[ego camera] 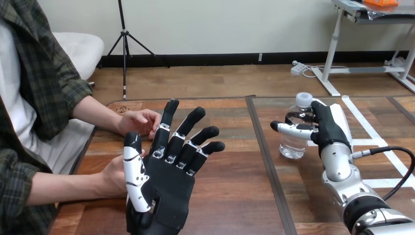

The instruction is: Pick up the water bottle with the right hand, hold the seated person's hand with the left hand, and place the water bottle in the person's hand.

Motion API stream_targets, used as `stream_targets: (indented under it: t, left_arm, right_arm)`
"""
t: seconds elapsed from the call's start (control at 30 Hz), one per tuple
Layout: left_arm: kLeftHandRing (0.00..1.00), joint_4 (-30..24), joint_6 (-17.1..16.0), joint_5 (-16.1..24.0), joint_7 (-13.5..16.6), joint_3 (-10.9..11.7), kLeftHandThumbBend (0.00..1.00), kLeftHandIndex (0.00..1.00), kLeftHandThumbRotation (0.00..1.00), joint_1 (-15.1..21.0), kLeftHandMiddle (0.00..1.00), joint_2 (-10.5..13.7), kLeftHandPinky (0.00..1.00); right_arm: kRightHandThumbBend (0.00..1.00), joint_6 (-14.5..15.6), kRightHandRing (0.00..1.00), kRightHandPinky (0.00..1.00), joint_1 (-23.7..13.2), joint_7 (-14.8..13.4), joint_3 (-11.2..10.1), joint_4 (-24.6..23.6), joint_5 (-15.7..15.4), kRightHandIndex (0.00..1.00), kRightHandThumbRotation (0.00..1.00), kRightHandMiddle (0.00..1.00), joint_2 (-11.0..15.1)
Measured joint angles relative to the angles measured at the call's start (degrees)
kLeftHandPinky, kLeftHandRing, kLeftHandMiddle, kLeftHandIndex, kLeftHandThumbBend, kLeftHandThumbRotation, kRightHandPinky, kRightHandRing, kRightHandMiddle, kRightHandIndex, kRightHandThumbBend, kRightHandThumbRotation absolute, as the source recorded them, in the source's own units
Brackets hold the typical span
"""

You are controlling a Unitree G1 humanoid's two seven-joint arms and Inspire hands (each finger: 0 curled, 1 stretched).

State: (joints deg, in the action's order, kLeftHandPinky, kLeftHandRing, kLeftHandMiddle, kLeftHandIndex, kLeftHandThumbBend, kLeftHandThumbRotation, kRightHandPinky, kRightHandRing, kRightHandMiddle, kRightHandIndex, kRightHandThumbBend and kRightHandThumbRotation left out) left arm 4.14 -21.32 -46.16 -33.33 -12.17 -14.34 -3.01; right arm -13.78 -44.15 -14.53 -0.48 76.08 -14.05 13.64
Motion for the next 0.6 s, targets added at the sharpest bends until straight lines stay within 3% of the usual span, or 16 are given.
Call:
stream_targets:
  t: [0.6]
  left_arm:
    - [0.69, 0.0, 0.0, -0.18, 0.16, 0.0, 0.55, 0.99, 1.0, -0.12, 0.81, 0.0, 0.62]
  right_arm:
    - [0.68, -0.94, 0.55, 0.51, 0.0, -0.62, -0.32, 0.0, 0.46, 0.62, 0.0, 0.59, -0.02]
